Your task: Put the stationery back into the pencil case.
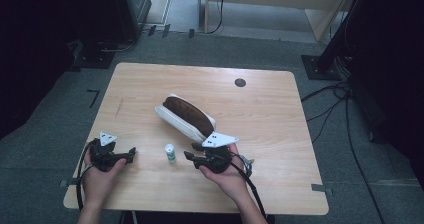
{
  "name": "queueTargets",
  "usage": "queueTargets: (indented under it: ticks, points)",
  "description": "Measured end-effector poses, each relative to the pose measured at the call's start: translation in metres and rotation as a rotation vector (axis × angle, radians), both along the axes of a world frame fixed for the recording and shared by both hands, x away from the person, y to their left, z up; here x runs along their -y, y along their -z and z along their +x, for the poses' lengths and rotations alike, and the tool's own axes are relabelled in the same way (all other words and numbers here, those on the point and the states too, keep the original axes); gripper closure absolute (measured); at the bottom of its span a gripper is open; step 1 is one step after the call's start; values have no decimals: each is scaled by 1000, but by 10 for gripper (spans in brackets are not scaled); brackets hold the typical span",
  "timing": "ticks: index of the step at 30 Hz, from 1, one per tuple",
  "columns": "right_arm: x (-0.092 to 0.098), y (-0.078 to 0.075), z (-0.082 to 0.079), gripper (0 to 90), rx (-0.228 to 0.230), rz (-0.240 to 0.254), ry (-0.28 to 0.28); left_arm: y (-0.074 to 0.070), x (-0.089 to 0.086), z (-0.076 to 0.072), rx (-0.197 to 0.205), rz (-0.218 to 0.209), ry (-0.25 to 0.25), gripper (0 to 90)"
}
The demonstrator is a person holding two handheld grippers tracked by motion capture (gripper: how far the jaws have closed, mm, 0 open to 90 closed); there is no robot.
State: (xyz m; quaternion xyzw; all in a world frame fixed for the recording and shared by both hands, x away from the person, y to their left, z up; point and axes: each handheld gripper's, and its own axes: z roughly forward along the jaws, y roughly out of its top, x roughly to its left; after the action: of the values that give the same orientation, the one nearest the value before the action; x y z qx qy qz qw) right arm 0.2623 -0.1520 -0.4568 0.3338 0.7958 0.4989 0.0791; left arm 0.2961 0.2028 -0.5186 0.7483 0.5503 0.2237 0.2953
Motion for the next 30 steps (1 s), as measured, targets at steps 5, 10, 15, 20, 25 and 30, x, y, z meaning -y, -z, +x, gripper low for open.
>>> queueTargets:
  ticks: [5, 10, 15, 20, 25, 30]
  points:
    - [-12, 2, 3, 567, -10, 6, -27, 0, 0, 0, 0, 0, 1, 18]
    - [-23, 2, 5, 563, -15, 10, -51, 0, 0, 0, 0, 0, 0, 18]
    - [-33, 4, 8, 553, -20, 5, -62, 0, 0, 0, 0, -1, 0, 18]
    - [-41, 6, 9, 549, -11, -5, -56, 0, 0, 0, 0, -1, 0, 18]
    - [-49, 8, 10, 548, -1, -21, -58, 0, 0, 0, 0, -1, 1, 18]
    - [-55, 14, 13, 554, -1, -43, -54, 0, 0, 0, 0, -2, 0, 18]
